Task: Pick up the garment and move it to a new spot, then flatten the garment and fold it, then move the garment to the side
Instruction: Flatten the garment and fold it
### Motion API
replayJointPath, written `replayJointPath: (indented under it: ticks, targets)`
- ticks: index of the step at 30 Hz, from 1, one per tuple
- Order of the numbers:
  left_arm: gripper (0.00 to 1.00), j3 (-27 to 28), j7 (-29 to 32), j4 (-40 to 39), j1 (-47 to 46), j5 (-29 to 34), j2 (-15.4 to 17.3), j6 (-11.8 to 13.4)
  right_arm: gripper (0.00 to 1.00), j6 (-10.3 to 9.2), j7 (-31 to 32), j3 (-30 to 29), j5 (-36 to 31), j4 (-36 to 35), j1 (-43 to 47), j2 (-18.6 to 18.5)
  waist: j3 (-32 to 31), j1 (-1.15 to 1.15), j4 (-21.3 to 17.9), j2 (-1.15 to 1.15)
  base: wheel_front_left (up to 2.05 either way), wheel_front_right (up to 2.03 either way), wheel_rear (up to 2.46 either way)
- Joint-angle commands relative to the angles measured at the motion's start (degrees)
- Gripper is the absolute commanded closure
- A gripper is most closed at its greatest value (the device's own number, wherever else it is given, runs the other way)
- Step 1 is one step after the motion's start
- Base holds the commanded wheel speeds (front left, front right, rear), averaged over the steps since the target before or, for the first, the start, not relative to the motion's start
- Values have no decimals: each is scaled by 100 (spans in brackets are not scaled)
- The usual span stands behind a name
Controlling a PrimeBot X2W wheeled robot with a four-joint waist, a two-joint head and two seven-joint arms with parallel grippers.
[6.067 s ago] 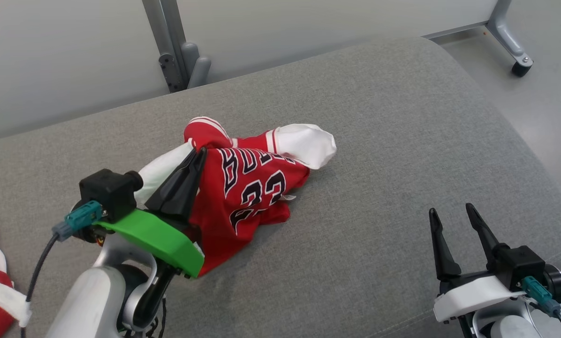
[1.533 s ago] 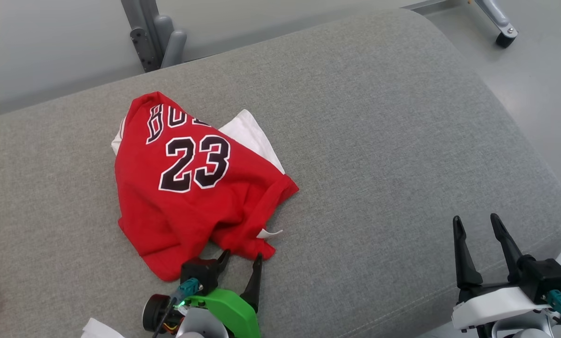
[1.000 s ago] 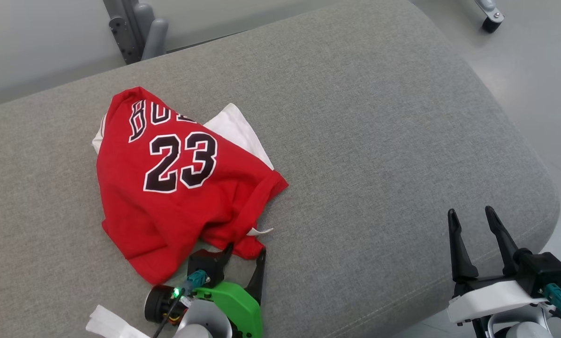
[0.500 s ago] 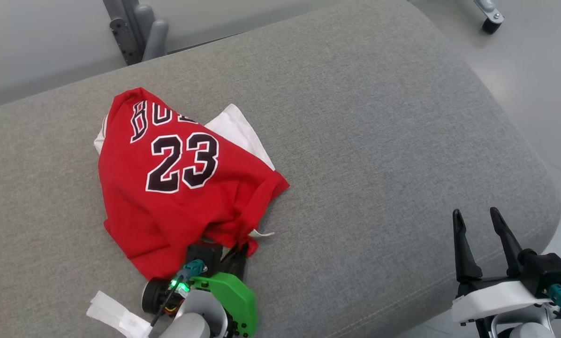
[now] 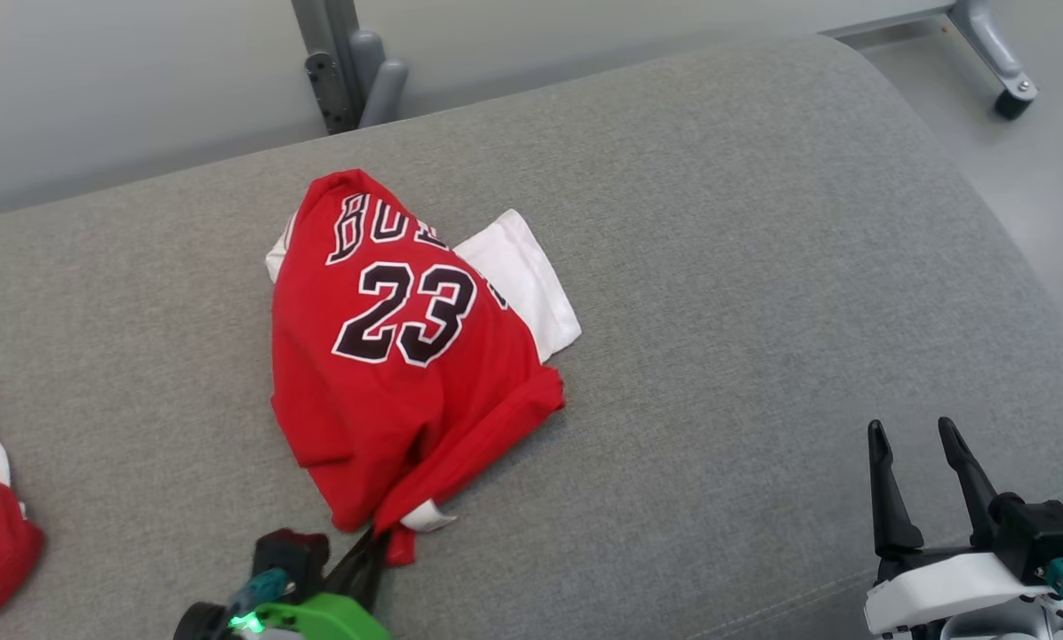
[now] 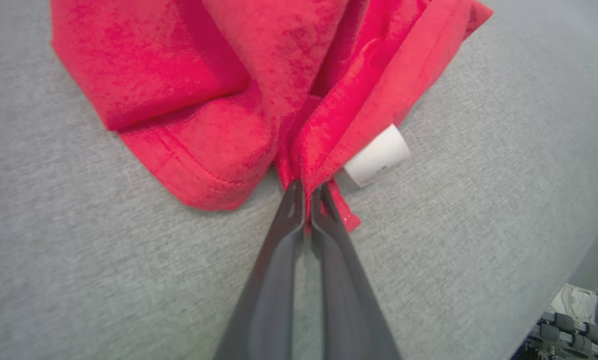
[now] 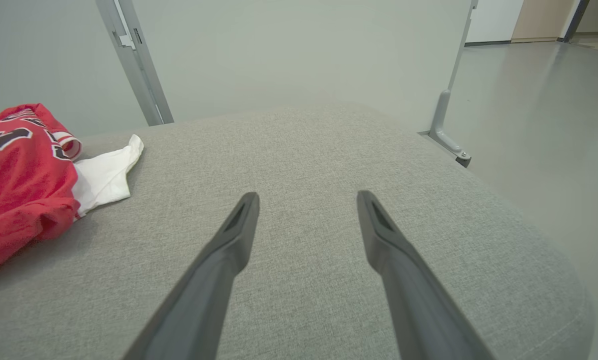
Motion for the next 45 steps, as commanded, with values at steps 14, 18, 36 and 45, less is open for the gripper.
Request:
replayJointPath:
  ticks: [14, 18, 36, 45]
  targets:
    - [100, 585, 492, -1081, 1303, -219, 1225, 836, 0, -4, -17, 19, -48, 95, 25, -16, -285, 0, 892, 0, 0, 0, 0]
    - [100, 594, 376, -931, 1317, -242, 1126, 871, 0, -4, -17, 2, -92, 105, 68, -16, -339, 0, 984, 0, 0, 0, 0]
    - [100, 902, -728, 253, 955, -213, 802, 914, 0, -4, -17, -1, -157, 154, 195, -16, -504, 0, 1042, 0, 0, 0, 0]
    - [0, 1014, -1148, 208, 1257, -381, 563, 874, 0, -4, -17, -72, -202, 147, 327, -16, -703, 0, 1069, 0, 0, 0, 0]
